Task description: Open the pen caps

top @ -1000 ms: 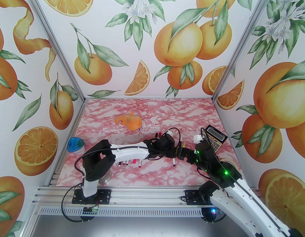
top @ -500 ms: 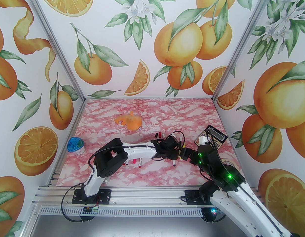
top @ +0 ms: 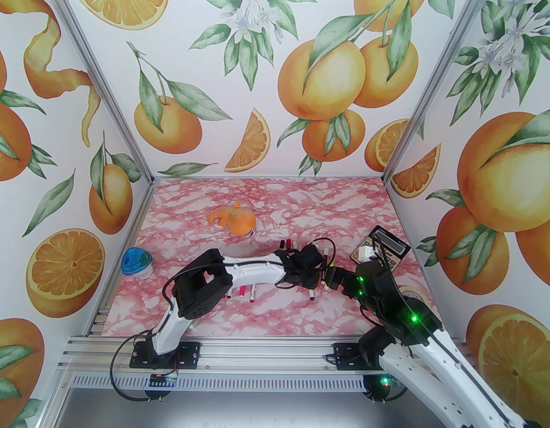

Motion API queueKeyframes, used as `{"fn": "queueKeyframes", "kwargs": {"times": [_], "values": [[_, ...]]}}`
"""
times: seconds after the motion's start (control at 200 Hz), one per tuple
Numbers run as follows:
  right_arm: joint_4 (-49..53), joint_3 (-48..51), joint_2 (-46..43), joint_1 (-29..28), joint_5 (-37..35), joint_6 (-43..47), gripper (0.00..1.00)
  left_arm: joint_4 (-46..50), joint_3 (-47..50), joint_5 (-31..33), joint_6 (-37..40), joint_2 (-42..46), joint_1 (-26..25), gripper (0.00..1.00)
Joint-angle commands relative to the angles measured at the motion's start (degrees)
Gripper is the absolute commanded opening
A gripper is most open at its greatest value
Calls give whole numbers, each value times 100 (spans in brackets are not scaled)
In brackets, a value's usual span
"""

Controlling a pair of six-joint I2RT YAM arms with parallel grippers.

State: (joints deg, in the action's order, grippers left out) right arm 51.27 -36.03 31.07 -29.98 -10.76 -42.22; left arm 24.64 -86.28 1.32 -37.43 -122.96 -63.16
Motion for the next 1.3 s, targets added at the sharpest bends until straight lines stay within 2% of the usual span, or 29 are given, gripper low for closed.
{"fn": "queueKeyframes", "kwargs": {"times": [0.0,0.35,0.61,0.941,1.056,1.176,1.296], "values": [[-129,-89,66,-28,-95,-6,100,773,-64,195,365,22,27,36],[-195,-36,75,-26,-71,3,100,1994,-49,315,1181,307,185,31],[-273,8,111,-25,2,-6,100,2847,-389,811,1708,83,242,29],[-287,38,75,-20,52,-56,100,3026,-820,994,1924,-334,248,26],[-421,82,92,-21,330,-136,97,2782,-706,767,1865,-134,290,24],[-884,212,80,-25,1009,-252,97,2279,-290,387,1777,486,498,22],[-1573,482,13,-19,1645,-388,96,1412,453,-555,1785,1346,827,22]]}}
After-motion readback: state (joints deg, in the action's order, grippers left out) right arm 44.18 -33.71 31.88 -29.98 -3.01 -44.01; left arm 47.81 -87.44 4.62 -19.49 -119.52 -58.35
